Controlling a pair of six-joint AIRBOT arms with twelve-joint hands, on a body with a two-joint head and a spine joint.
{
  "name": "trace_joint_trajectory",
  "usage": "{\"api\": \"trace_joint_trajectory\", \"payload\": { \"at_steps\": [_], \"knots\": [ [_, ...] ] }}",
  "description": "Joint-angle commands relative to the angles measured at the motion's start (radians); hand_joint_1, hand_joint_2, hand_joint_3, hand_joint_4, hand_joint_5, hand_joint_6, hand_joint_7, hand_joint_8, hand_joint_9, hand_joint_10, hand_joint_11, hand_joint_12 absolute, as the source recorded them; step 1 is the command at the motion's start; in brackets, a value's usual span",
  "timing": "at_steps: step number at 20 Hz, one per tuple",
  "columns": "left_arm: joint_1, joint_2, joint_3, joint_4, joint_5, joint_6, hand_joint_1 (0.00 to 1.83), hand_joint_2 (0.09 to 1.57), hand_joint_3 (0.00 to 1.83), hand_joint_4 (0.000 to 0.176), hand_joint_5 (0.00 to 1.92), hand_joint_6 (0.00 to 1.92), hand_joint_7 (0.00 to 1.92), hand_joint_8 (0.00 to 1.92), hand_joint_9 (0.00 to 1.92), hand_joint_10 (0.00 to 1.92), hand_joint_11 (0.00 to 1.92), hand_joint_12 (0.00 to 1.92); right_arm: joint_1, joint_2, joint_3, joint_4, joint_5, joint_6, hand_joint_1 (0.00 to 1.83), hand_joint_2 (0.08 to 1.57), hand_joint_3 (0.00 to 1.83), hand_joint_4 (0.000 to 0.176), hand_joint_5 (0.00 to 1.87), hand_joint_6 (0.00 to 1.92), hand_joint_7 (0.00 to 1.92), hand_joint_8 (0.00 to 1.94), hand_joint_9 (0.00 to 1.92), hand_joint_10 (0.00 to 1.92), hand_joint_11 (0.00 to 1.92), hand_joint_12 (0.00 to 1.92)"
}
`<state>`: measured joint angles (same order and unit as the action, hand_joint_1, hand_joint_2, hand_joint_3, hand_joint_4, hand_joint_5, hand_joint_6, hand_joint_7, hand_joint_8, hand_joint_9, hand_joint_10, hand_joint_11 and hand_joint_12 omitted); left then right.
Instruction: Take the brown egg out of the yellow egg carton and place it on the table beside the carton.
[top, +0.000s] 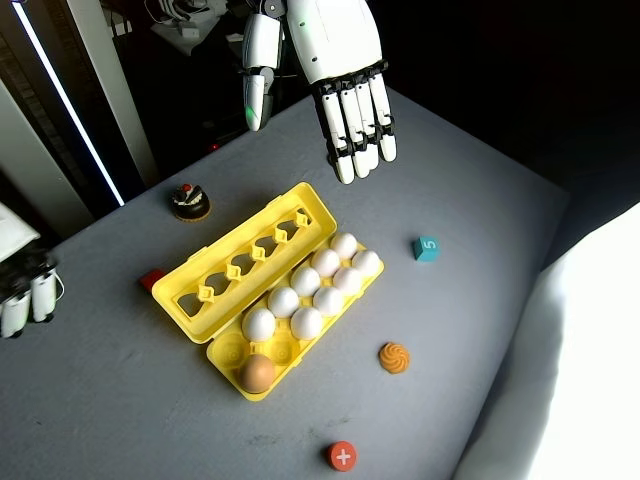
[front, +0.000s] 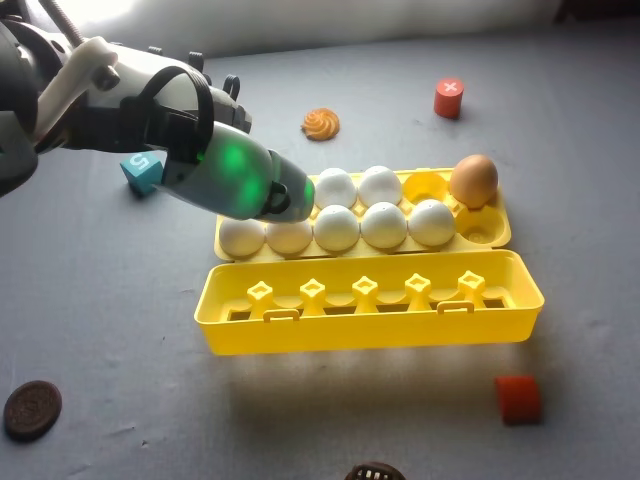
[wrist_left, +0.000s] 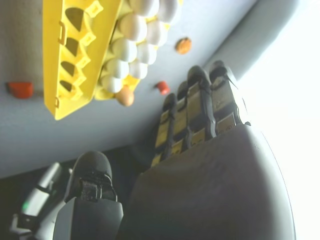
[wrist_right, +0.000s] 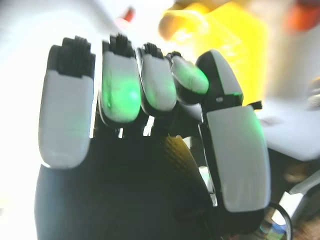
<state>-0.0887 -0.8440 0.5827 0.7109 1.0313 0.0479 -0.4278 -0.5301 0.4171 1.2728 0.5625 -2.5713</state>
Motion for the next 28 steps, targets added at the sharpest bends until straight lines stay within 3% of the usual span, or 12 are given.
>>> {"api": "trace_joint_trajectory", "payload": {
  "at_steps": [1,2,3,5,8,10,12,14,15,19,23,28],
  "knots": [
    [-0.014,0.001,-0.002,0.062,-0.043,0.002,0.0,1.06,0.29,0.0,0.01,0.0,0.0,0.01,0.0,0.0,0.0,0.0,0.011,0.007,0.001,-0.049,0.058,-0.011,0.17,1.0,0.14,0.0,0.24,0.06,0.2,0.05,0.15,0.09,0.0,0.46],
    [-0.014,0.001,-0.002,0.062,-0.043,0.002,0.0,1.18,0.05,0.0,0.02,0.0,0.0,0.0,0.0,0.0,0.0,0.0,0.011,0.007,0.001,-0.049,0.059,-0.015,0.17,1.05,0.02,0.0,0.27,0.01,0.21,0.01,0.18,0.02,0.0,0.46],
    [-0.014,0.001,-0.002,0.062,-0.043,0.002,0.0,1.2,0.03,0.0,0.0,0.0,0.0,0.0,0.0,0.0,0.0,0.0,0.011,0.007,0.001,-0.049,0.062,-0.016,0.16,1.05,0.0,0.0,0.23,0.0,0.19,0.0,0.16,0.01,0.0,0.41],
    [-0.014,0.001,-0.002,0.062,-0.043,0.002,0.0,1.19,0.02,0.0,0.01,0.0,0.0,0.0,0.0,0.0,0.0,0.0,0.011,0.006,0.001,-0.049,0.071,-0.012,0.2,1.05,0.0,0.0,0.24,0.0,0.19,0.0,0.17,0.0,0.0,0.47],
    [-0.013,0.001,-0.003,0.062,-0.043,0.002,0.0,1.2,0.02,0.0,0.0,0.0,0.0,0.0,0.0,0.0,0.0,0.0,0.011,0.006,0.001,-0.029,0.128,0.052,0.27,1.02,0.0,0.0,0.24,0.0,0.2,0.0,0.17,0.0,0.0,0.46],
    [-0.012,0.0,-0.003,0.062,-0.042,0.002,0.0,1.2,0.02,0.0,0.0,0.0,0.0,0.0,0.0,0.0,0.0,0.0,0.018,0.005,0.003,-0.029,0.147,0.083,0.24,0.94,0.0,0.003,0.15,0.0,0.04,0.01,0.02,0.0,0.0,0.16],
    [-0.011,-0.001,-0.003,0.062,-0.039,0.002,0.0,1.2,0.02,0.0,0.0,0.0,0.0,0.0,0.0,0.0,0.0,0.0,0.031,-0.006,0.01,-0.043,0.147,0.093,0.28,0.81,0.0,0.036,0.32,0.01,0.05,0.0,0.0,0.0,0.0,0.01],
    [-0.011,-0.001,-0.003,0.062,-0.039,0.002,0.0,1.2,0.02,0.0,0.0,0.0,0.0,0.0,0.0,0.0,0.0,0.0,0.033,-0.027,0.031,-0.097,0.148,0.172,0.27,0.77,0.0,0.031,0.46,0.02,0.01,0.0,0.0,0.0,0.0,0.0],
    [-0.011,-0.001,-0.003,0.062,-0.038,0.002,0.0,1.2,0.02,0.0,0.02,0.01,0.01,0.01,0.0,0.0,0.0,0.0,0.033,-0.043,0.046,-0.123,0.155,0.219,0.39,0.73,0.0,0.0,0.74,0.04,0.0,0.0,0.0,0.0,0.0,0.0],
    [-0.013,-0.001,-0.005,0.058,-0.038,0.0,0.0,1.21,0.02,0.0,0.02,0.01,0.01,0.0,0.0,0.0,0.0,0.0,0.033,-0.132,0.138,-0.223,0.169,0.317,0.58,0.65,0.0,0.0,0.94,0.02,0.0,0.0,0.0,0.0,0.0,0.0],
    [-0.013,-0.001,-0.006,0.055,-0.034,-0.007,0.0,1.21,0.01,0.0,0.03,0.01,0.02,0.01,0.01,0.0,0.0,0.0,0.036,-0.241,0.277,-0.303,0.182,0.434,0.65,0.64,0.0,0.0,0.98,0.02,0.0,0.0,0.0,0.0,0.0,0.0],
    [-0.013,-0.001,-0.005,0.065,-0.034,0.018,0.0,1.2,0.01,0.0,0.02,0.01,0.01,0.0,0.01,0.0,0.0,0.0,0.05,-0.386,0.465,-0.31,0.162,0.487,0.69,0.65,0.0,0.0,0.95,0.0,0.0,0.0,0.0,0.0,0.0,0.0]
  ]
}}
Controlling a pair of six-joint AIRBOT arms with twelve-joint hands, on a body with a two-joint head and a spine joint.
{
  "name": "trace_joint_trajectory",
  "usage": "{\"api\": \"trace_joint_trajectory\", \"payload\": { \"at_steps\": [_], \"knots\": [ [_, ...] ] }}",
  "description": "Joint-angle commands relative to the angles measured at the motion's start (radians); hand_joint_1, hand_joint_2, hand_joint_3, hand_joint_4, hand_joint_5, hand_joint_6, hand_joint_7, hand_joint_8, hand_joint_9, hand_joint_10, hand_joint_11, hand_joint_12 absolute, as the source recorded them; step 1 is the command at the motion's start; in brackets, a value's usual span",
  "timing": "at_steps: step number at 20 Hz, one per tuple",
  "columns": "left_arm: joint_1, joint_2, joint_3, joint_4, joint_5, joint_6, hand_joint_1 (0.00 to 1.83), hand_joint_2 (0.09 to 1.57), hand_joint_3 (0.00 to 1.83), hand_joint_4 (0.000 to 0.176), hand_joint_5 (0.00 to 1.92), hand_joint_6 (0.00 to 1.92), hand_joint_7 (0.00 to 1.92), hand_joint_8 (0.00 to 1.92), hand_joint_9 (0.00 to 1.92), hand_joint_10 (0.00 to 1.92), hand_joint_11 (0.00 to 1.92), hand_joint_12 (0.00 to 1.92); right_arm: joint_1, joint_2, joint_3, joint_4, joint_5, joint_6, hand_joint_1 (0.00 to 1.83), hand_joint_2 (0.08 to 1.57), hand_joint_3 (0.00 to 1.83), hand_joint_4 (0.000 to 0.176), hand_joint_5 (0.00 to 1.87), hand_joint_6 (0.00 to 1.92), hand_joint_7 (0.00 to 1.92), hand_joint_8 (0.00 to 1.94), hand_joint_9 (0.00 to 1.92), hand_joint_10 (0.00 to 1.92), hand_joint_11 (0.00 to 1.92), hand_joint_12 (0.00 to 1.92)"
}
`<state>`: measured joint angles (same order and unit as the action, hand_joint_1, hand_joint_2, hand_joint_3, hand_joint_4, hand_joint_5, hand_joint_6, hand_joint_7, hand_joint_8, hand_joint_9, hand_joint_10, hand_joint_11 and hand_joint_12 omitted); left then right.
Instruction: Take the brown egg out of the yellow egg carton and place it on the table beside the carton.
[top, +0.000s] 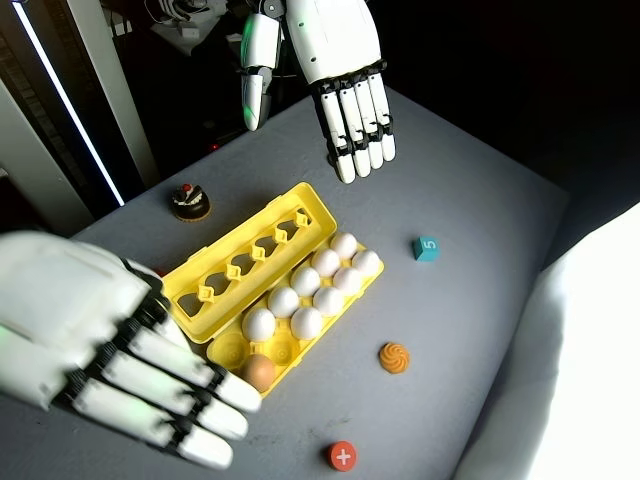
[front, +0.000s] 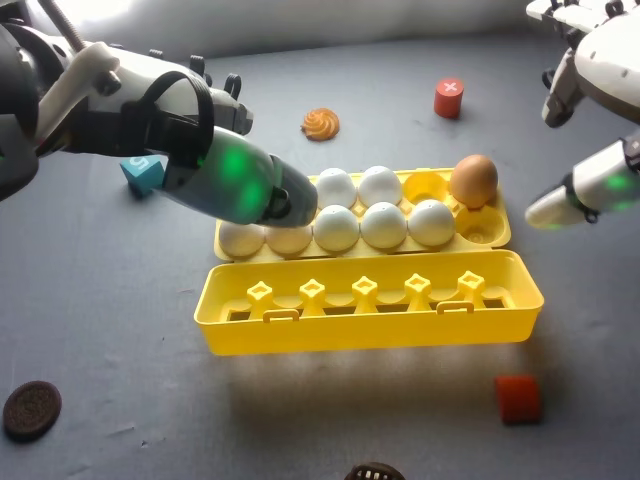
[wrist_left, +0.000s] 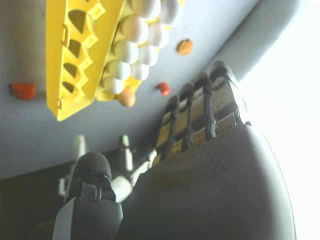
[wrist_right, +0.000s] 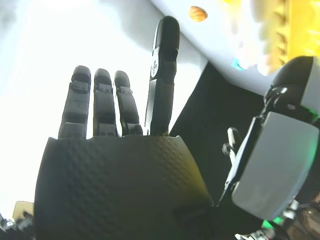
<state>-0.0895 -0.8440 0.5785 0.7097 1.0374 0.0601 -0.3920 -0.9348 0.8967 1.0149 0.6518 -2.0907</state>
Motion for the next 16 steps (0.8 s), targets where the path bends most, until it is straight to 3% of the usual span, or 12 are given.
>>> {"api": "trace_joint_trajectory", "payload": {
  "at_steps": [1,7,8,9,11,12,15,16],
  "knots": [
    [-0.012,-0.001,0.0,0.066,-0.04,0.01,0.0,1.2,0.0,0.0,0.03,0.01,0.02,0.0,0.01,0.0,0.0,0.0,0.017,-0.012,0.024,-0.052,0.057,0.008,0.69,0.68,0.0,0.0,0.93,0.0,0.0,0.0,0.0,0.0,0.0,0.0],
    [-0.011,-0.004,0.002,0.066,-0.054,-0.001,0.0,1.2,0.0,0.0,0.03,0.0,0.04,0.01,0.02,0.0,0.0,0.0,0.016,-0.151,0.19,-0.08,0.011,0.014,0.69,0.66,0.0,0.0,0.98,0.02,0.0,0.0,0.0,0.0,0.0,0.0],
    [-0.011,-0.005,0.002,0.066,-0.055,-0.005,0.0,1.2,0.0,0.0,0.03,0.0,0.04,0.01,0.02,0.0,0.0,0.0,0.016,-0.171,0.209,-0.08,0.011,0.014,0.68,0.66,0.0,0.017,0.99,0.02,0.0,0.0,0.0,0.0,0.0,0.0],
    [-0.011,-0.005,0.002,0.066,-0.049,-0.01,0.0,1.2,0.0,0.0,0.03,0.0,0.04,0.0,0.02,0.0,0.0,0.0,0.016,-0.191,0.226,-0.08,0.007,0.014,0.67,0.67,0.0,0.046,0.99,0.02,0.0,0.0,0.0,0.0,0.0,0.0],
    [-0.016,-0.005,0.0,0.054,-0.011,-0.01,0.0,1.2,0.0,0.0,0.04,0.01,0.03,0.0,0.02,0.0,0.01,0.0,0.015,-0.228,0.26,-0.08,0.004,0.014,0.72,0.71,0.02,0.018,1.01,0.02,0.0,0.0,0.0,0.0,0.0,0.0],
    [-0.016,-0.005,0.0,0.052,-0.008,-0.01,0.0,1.2,0.0,0.0,0.05,0.01,0.04,0.0,0.03,0.0,0.02,0.01,0.015,-0.241,0.272,-0.081,0.003,0.014,0.71,0.69,0.01,0.044,1.01,0.02,0.0,0.0,0.0,0.0,0.0,0.0],
    [-0.016,-0.006,0.0,0.055,-0.008,-0.009,0.0,1.2,0.0,0.0,0.02,0.01,0.01,0.0,0.0,0.0,0.0,0.0,0.014,-0.274,0.305,-0.085,0.002,0.014,0.7,0.71,0.02,0.083,1.01,0.01,0.0,0.0,0.0,0.0,0.0,0.0],
    [-0.016,-0.006,0.0,0.06,-0.008,-0.008,0.0,1.21,0.0,0.0,0.03,0.01,0.02,0.01,0.01,0.01,0.01,0.0,0.014,-0.28,0.312,-0.086,-0.002,0.014,0.72,0.71,0.01,0.106,1.02,0.02,0.0,0.0,0.0,0.0,0.0,0.0]
  ]
}}
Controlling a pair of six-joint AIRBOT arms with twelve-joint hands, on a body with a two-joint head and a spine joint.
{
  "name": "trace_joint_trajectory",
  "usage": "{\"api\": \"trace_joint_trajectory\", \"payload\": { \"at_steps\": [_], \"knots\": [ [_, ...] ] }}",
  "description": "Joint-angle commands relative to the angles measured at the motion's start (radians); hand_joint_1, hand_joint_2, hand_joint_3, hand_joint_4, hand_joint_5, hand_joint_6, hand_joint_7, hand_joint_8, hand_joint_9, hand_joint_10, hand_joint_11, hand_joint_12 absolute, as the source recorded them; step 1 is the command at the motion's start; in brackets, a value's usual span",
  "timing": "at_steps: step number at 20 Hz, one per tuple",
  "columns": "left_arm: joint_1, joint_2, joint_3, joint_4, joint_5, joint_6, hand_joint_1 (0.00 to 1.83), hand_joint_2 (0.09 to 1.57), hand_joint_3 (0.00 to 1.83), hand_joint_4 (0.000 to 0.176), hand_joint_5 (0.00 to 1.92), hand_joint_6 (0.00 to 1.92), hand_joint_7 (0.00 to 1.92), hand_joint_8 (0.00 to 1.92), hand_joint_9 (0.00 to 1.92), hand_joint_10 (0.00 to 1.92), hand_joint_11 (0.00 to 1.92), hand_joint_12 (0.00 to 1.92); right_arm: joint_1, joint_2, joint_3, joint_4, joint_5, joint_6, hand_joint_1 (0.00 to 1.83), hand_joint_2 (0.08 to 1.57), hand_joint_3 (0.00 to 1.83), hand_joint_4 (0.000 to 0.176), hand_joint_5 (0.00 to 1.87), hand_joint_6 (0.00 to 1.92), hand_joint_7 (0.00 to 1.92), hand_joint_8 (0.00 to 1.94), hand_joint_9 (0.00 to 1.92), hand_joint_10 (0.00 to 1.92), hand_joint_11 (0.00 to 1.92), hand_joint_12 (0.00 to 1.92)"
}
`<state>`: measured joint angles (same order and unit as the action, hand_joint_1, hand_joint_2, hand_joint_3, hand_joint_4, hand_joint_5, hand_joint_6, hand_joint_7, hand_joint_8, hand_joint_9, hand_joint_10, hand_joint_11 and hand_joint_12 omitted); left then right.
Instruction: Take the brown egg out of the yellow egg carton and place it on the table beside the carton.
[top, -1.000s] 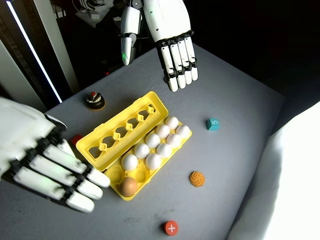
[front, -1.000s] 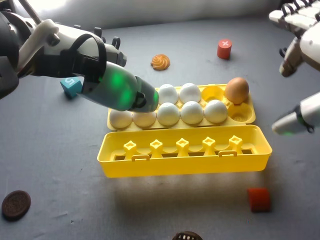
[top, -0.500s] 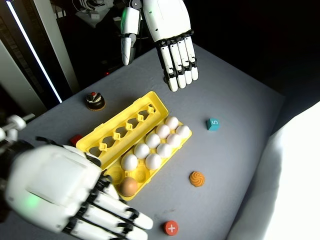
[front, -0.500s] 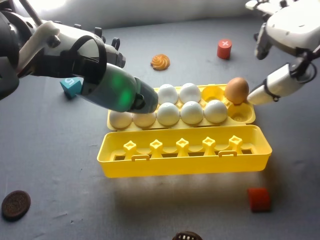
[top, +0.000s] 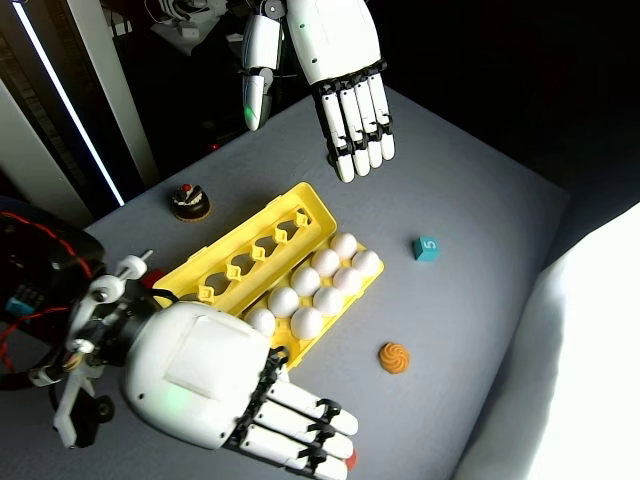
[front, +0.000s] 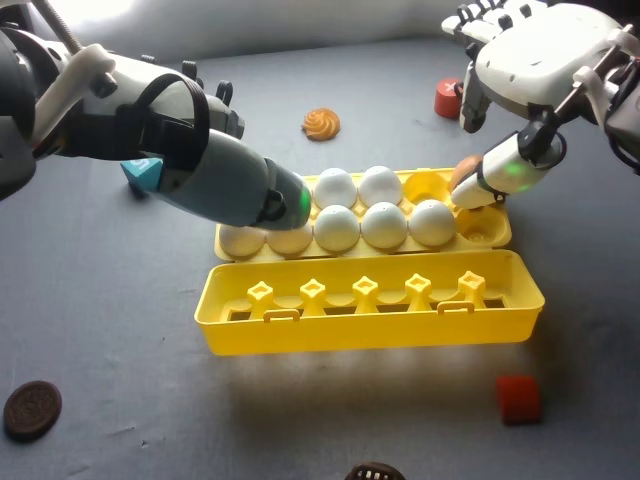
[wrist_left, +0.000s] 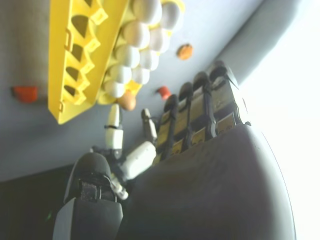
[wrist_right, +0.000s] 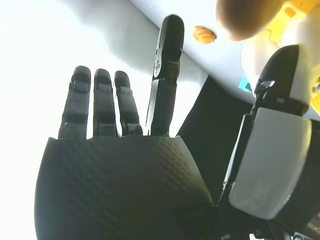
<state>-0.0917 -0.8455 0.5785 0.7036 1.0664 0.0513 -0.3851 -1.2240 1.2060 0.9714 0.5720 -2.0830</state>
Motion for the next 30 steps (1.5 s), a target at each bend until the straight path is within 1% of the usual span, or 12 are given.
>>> {"api": "trace_joint_trajectory", "payload": {
  "at_steps": [1,7,10,14,17,18,19,20,21,22,28,30],
  "knots": [
    [-0.013,-0.004,0.0,0.071,-0.037,0.001,0.0,1.21,0.0,0.0,0.04,0.01,0.03,0.01,0.02,0.01,0.02,0.01,0.007,0.002,0.011,-0.042,0.071,0.006,0.71,0.71,0.01,0.115,1.02,0.02,0.0,0.0,0.0,0.0,0.0,0.0],
    [-0.013,-0.004,-0.003,0.084,-0.037,0.0,0.0,1.21,0.0,0.0,0.03,0.01,0.02,0.0,0.01,0.0,0.0,0.0,-0.011,-0.019,0.027,-0.043,0.07,0.014,0.85,0.7,0.01,0.04,1.1,0.04,0.0,0.0,0.0,0.0,0.0,0.0],
    [-0.013,-0.004,-0.003,0.085,-0.037,-0.003,0.0,1.21,0.0,0.0,0.01,0.0,0.0,0.0,0.0,0.0,0.0,0.0,-0.019,-0.027,0.038,-0.045,0.07,0.017,0.82,0.75,0.02,0.067,1.08,0.02,0.0,0.0,0.0,0.0,0.0,0.0],
    [-0.012,-0.004,-0.004,0.085,-0.037,-0.003,0.0,1.21,0.0,0.0,0.04,0.01,0.03,0.01,0.02,0.01,0.01,0.0,-0.025,-0.04,0.063,-0.085,0.07,0.048,0.85,0.75,0.02,0.013,1.12,0.02,0.0,0.0,0.0,0.0,0.0,0.0],
    [-0.011,-0.004,-0.004,0.087,-0.037,-0.004,0.0,1.21,0.0,0.0,0.05,0.01,0.06,0.02,0.05,0.02,0.03,0.01,-0.024,-0.044,0.066,-0.085,0.07,0.052,0.91,0.75,0.01,0.048,1.17,0.04,0.0,0.0,0.0,0.0,0.0,0.0],
    [-0.011,-0.004,-0.004,0.087,-0.037,-0.004,0.0,1.2,0.0,0.0,0.06,0.01,0.07,0.02,0.05,0.02,0.03,0.01,-0.023,-0.045,0.066,-0.085,0.07,0.052,0.93,0.78,0.02,0.033,1.18,0.03,0.0,0.0,0.0,0.0,0.0,0.0],
    [-0.011,-0.004,-0.005,0.087,-0.037,-0.004,0.0,1.2,0.0,0.0,0.04,0.01,0.06,0.01,0.04,0.01,0.02,0.01,-0.023,-0.046,0.066,-0.085,0.07,0.053,1.07,0.92,0.02,0.147,1.37,0.15,0.01,0.0,0.0,0.0,0.0,0.0],
    [-0.011,-0.004,-0.005,0.087,-0.037,-0.004,0.0,1.2,0.0,0.0,0.04,0.0,0.05,0.01,0.03,0.0,0.01,0.01,-0.023,-0.047,0.066,-0.085,0.07,0.055,1.11,0.95,0.01,0.17,1.41,0.17,0.0,0.0,0.0,0.0,0.0,0.0],
    [-0.011,-0.004,-0.005,0.087,-0.037,-0.004,0.0,1.21,0.0,0.0,0.05,0.01,0.05,0.01,0.04,0.01,0.01,0.01,-0.023,-0.048,0.066,-0.085,0.07,0.056,1.15,0.95,0.0,0.058,1.46,0.12,0.06,0.0,0.0,0.0,0.0,0.0],
    [-0.011,-0.004,-0.005,0.087,-0.037,-0.004,0.0,1.21,0.0,0.0,0.05,0.01,0.06,0.01,0.04,0.01,0.01,0.01,-0.023,-0.048,0.065,-0.085,0.07,0.056,1.19,0.95,0.0,0.0,1.48,0.07,0.1,0.0,0.0,0.0,0.0,0.0],
    [-0.01,-0.004,-0.006,0.087,-0.037,-0.004,0.0,1.21,0.0,0.0,0.06,0.01,0.08,0.01,0.06,0.01,0.02,0.02,-0.008,-0.048,0.062,-0.084,0.07,0.057,1.2,0.95,0.0,0.0,1.49,0.06,0.14,0.01,0.0,0.0,0.0,0.0],
    [-0.01,-0.003,-0.006,0.087,-0.037,-0.004,0.0,1.21,0.0,0.0,0.11,0.0,0.12,0.0,0.1,0.01,0.05,0.03,0.006,-0.045,0.055,-0.084,0.074,0.056,1.15,0.96,0.0,0.081,1.49,0.06,0.2,0.02,0.0,0.0,0.0,0.0]
  ]
}}
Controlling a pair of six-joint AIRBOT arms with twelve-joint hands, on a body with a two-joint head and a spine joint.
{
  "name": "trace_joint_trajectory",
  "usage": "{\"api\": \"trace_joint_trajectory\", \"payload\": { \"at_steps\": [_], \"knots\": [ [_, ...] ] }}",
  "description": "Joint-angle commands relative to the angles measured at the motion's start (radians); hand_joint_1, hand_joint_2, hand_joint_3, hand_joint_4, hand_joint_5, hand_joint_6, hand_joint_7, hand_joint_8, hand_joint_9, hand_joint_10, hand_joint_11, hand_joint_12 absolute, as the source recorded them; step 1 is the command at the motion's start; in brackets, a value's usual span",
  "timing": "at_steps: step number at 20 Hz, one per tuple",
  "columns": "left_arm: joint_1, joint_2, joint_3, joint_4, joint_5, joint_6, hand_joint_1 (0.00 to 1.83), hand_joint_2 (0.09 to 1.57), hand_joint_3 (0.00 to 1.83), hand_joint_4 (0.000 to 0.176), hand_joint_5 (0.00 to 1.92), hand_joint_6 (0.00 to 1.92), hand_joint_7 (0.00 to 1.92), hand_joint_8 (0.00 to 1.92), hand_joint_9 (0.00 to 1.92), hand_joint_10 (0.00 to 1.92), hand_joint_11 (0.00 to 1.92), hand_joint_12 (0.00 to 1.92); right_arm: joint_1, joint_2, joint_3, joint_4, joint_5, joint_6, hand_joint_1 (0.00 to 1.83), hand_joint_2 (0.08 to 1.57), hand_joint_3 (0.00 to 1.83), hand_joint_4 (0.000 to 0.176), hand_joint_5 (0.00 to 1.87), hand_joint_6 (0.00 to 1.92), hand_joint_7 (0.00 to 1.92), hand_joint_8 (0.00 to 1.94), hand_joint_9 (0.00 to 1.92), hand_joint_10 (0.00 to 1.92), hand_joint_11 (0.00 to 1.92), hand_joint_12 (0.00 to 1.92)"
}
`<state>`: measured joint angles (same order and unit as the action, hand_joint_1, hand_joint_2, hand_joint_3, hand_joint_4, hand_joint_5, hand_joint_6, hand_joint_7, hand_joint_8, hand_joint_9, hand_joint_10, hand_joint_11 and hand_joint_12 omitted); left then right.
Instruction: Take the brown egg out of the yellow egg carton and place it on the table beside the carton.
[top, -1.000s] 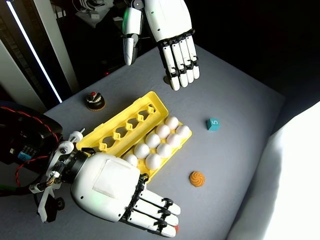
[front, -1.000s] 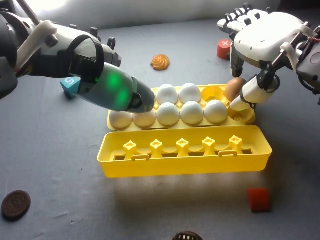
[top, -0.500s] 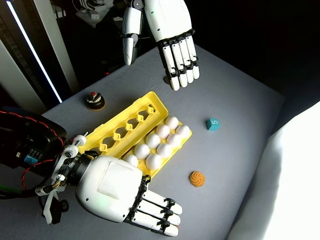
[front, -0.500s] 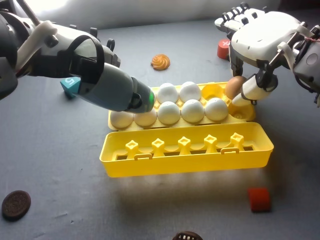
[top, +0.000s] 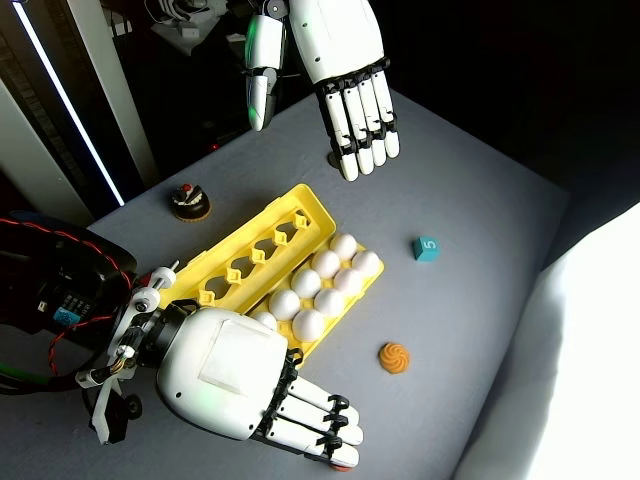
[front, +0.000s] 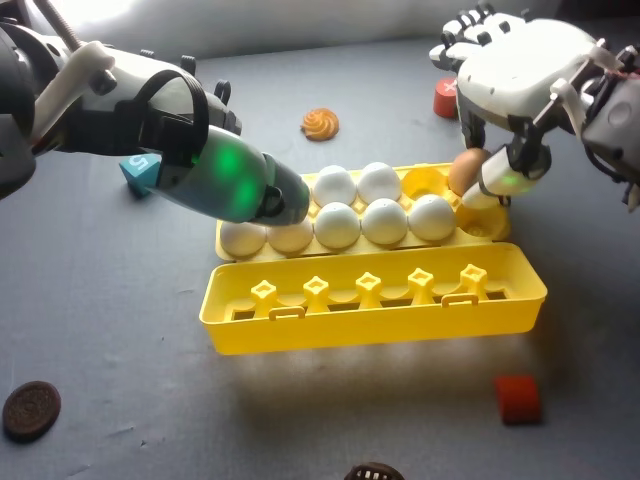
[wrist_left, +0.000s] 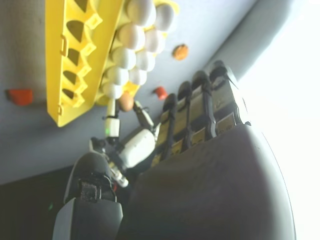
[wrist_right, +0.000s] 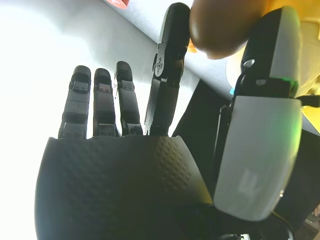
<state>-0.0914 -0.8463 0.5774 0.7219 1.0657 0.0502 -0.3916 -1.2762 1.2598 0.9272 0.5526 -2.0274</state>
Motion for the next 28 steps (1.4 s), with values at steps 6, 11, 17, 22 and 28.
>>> {"api": "trace_joint_trajectory", "payload": {
  "at_steps": [6,11,17,22,28],
  "knots": [
    [-0.01,-0.002,-0.004,0.068,-0.036,-0.003,0.0,1.21,0.0,0.0,0.08,0.01,0.09,0.01,0.07,0.01,0.03,0.04,0.071,0.059,-0.054,-0.04,0.109,-0.027,1.17,0.95,0.0,0.008,1.5,0.05,0.26,0.01,0.0,0.0,0.0,0.0],
    [-0.011,-0.002,-0.004,0.069,-0.036,-0.003,0.0,1.22,0.0,0.0,0.05,0.0,0.05,0.0,0.04,0.0,0.01,0.0,0.038,0.128,-0.076,-0.04,0.119,-0.047,1.17,0.95,0.0,0.022,1.5,0.04,0.28,0.01,0.0,0.0,0.0,0.0],
    [-0.011,-0.002,-0.003,0.069,-0.036,-0.005,0.0,1.21,0.0,0.0,0.1,0.01,0.1,0.01,0.09,0.01,0.06,0.04,-0.043,0.154,-0.075,-0.04,0.133,-0.098,1.18,0.95,0.0,0.0,1.51,0.02,0.26,0.01,0.0,0.0,0.0,0.0],
    [-0.011,-0.002,-0.003,0.069,-0.033,-0.006,0.0,1.21,0.0,0.0,0.12,0.01,0.12,0.01,0.11,0.01,0.08,0.06,-0.082,0.146,-0.053,-0.054,0.134,-0.113,1.15,0.95,0.0,0.081,1.51,0.01,0.29,0.01,0.0,0.0,0.0,0.0],
    [-0.011,-0.002,-0.004,0.069,-0.032,-0.006,0.0,1.21,0.0,0.0,0.08,0.0,0.08,0.0,0.07,0.0,0.03,0.05,-0.105,0.11,-0.017,-0.098,0.142,-0.109,1.14,0.95,0.0,0.127,1.51,0.01,0.31,0.0,0.02,0.01,0.0,0.0]
  ]
}}
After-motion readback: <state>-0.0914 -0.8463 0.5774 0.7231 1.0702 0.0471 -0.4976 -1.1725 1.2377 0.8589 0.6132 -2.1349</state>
